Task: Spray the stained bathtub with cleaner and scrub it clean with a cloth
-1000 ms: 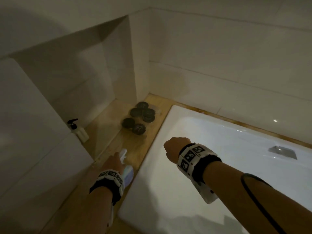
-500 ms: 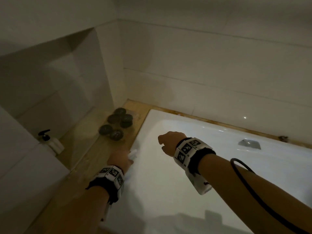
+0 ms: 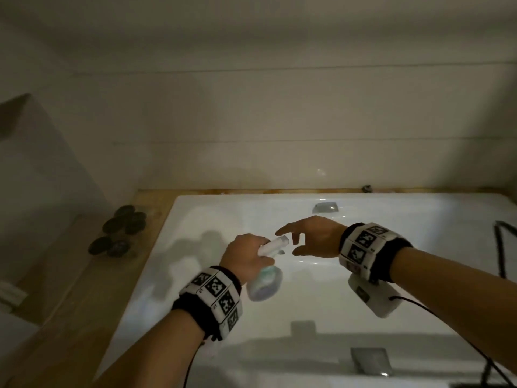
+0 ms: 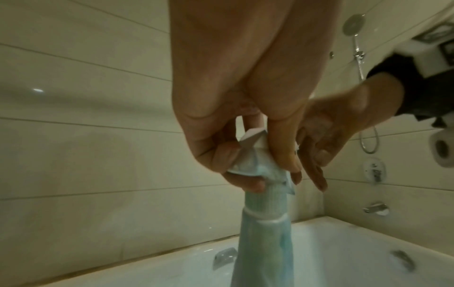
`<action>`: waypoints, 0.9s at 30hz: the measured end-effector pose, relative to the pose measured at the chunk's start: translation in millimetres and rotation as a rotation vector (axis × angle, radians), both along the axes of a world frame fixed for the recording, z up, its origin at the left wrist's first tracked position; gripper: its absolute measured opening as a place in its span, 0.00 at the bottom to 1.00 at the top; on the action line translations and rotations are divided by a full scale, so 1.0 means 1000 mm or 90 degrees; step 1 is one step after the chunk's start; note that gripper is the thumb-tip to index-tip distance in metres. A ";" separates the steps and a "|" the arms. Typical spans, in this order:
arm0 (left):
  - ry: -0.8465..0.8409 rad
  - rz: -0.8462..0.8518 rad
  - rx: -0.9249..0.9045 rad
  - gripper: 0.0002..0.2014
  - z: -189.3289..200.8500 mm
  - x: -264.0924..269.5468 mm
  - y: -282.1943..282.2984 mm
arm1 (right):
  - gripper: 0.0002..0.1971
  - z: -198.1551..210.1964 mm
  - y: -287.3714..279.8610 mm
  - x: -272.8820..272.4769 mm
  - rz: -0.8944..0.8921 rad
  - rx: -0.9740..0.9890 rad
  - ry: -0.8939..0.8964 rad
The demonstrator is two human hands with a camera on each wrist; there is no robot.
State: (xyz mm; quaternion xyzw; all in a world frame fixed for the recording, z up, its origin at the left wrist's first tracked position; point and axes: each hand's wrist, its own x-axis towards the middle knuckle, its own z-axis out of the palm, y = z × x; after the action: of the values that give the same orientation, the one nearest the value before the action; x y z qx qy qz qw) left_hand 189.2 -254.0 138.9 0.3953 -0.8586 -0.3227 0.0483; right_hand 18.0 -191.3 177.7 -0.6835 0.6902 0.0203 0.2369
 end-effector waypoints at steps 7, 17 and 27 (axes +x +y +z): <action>0.011 -0.052 0.040 0.06 -0.030 -0.127 0.143 | 0.18 -0.042 0.159 -0.126 -0.065 -0.046 -0.091; -0.040 -0.081 0.159 0.08 -0.107 -0.226 0.305 | 0.14 -0.102 0.317 -0.221 -0.065 0.098 -0.047; -0.102 -0.143 0.131 0.13 -0.164 -0.246 0.359 | 0.14 -0.163 0.366 -0.228 -0.095 0.186 0.024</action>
State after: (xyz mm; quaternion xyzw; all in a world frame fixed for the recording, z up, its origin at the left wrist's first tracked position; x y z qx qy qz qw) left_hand -57.1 105.0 -25.2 0.3245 -0.8608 -0.3798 -0.0972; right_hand -210.2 174.6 15.0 -0.5882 0.7329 0.1157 0.3217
